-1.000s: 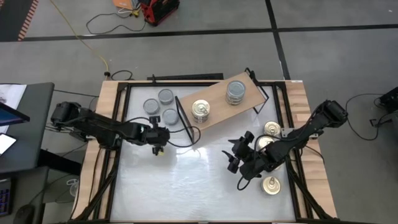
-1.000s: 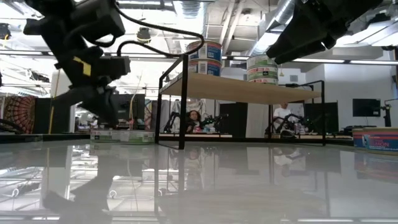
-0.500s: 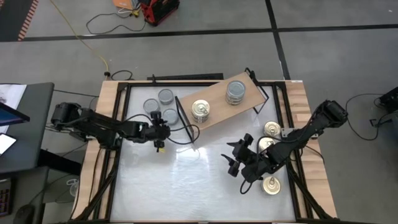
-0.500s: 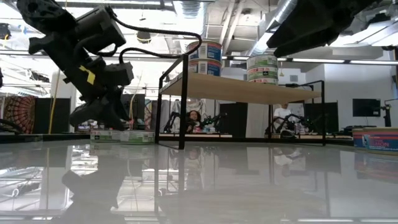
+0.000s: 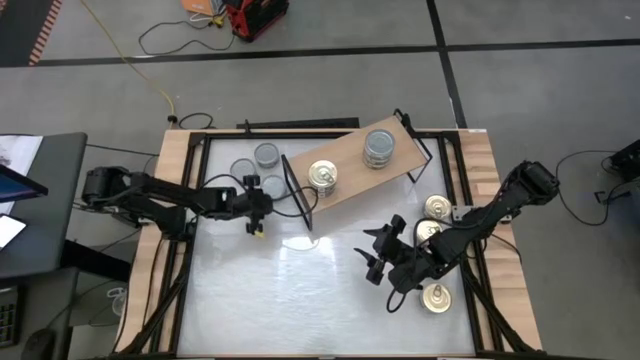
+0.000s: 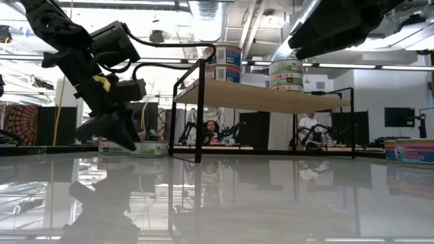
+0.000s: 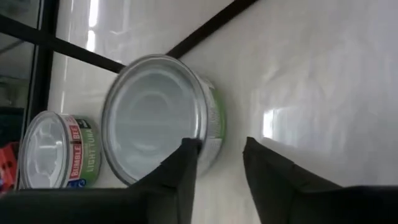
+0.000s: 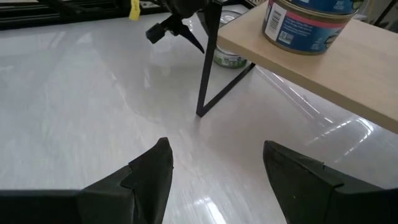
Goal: Stack canned seafood by type on shelf
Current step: Stack the green tuna can on top of the green tuna can
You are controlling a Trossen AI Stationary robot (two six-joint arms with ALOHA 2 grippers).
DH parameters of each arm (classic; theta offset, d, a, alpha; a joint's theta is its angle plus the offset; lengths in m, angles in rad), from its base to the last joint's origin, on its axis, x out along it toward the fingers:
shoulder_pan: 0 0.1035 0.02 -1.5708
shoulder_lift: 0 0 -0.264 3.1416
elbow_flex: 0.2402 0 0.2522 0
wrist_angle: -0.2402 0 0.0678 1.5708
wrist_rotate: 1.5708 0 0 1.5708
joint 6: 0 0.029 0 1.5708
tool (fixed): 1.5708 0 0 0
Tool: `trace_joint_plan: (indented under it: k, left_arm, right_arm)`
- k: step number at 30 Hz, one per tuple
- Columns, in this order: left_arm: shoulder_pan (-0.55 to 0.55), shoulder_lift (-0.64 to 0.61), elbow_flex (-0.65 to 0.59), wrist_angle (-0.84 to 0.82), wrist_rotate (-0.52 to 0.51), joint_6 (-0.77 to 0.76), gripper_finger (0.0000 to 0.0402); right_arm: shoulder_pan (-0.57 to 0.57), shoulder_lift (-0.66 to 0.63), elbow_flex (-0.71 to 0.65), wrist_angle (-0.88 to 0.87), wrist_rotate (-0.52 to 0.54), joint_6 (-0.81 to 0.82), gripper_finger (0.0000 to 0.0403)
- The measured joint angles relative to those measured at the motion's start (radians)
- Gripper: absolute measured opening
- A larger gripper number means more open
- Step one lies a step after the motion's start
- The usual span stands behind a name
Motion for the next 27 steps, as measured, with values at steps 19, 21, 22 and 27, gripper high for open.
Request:
trace_joint_plan:
  k: [19, 21, 22, 27]
  left_arm:
    - [-0.355, -0.002, 0.244, -0.498, 0.1, -0.431, 0.0003]
    - [-0.365, -0.002, 0.26, -0.521, 0.07, -0.459, 0.0004]
    - [-0.371, -0.002, 0.273, -0.521, 0.072, -0.476, 0.0004]
    - [-0.415, 0.002, 0.411, -0.682, 0.098, -0.544, 0.0029]
  right_arm:
    - [0.003, 0.0, 0.0, 0.014, -0.001, 0.008, 0.0276]
    - [0.003, 0.0, 0.0, 0.023, -0.001, 0.009, 0.0276]
    - [0.003, 0.0, 0.0, 0.027, -0.001, 0.009, 0.0276]
    - [0.003, 0.0, 0.0, 0.032, -0.002, 0.004, 0.0276]
